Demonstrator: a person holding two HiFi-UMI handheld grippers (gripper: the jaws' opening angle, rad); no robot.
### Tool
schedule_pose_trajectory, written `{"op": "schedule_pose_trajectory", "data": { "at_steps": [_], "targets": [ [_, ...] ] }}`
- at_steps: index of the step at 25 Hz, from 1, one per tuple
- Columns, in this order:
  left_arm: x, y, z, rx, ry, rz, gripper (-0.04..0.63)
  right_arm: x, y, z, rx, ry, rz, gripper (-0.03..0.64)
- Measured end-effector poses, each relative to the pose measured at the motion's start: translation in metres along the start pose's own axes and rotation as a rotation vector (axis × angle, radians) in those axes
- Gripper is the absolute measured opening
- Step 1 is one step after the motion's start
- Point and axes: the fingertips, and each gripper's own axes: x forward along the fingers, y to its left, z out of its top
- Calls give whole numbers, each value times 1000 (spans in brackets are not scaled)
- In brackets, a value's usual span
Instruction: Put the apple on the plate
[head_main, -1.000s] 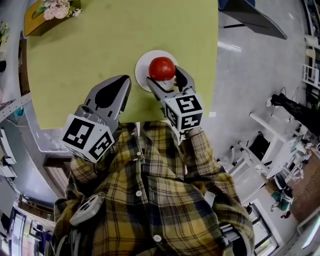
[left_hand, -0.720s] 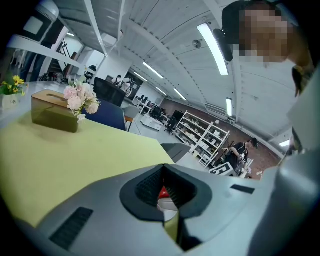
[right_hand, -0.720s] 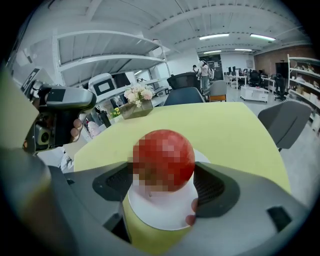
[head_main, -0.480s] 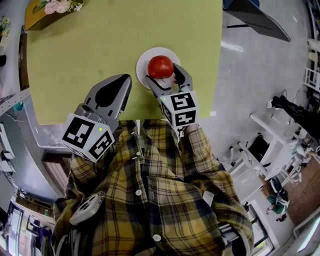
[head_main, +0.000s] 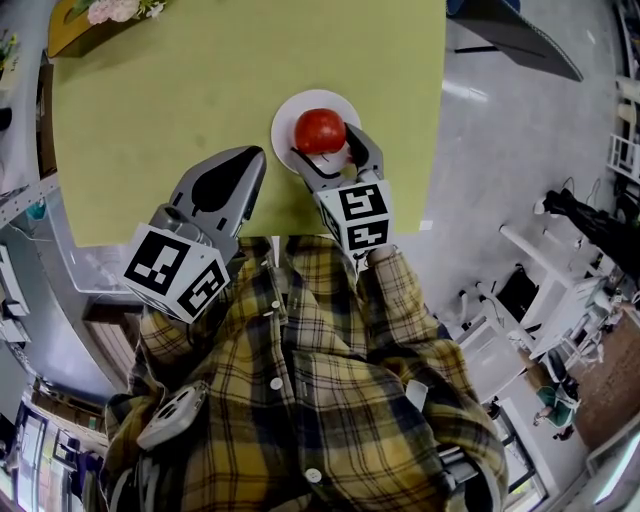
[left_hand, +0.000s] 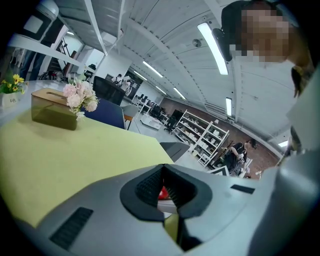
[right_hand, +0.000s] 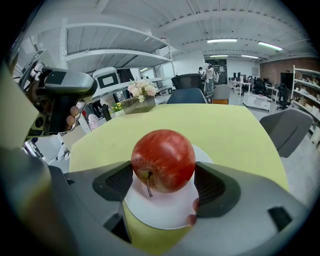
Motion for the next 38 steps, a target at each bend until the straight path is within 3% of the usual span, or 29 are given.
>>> {"op": "schedule_pose_trajectory", "data": {
  "at_steps": [23, 38],
  "targets": [
    [-1, -5, -1, 8, 0, -20, 8, -4, 4, 3, 64, 0, 29, 374],
    [-2, -17, 27, 41, -53, -40, 8, -31, 18, 46, 80, -85, 58, 373]
  ]
}}
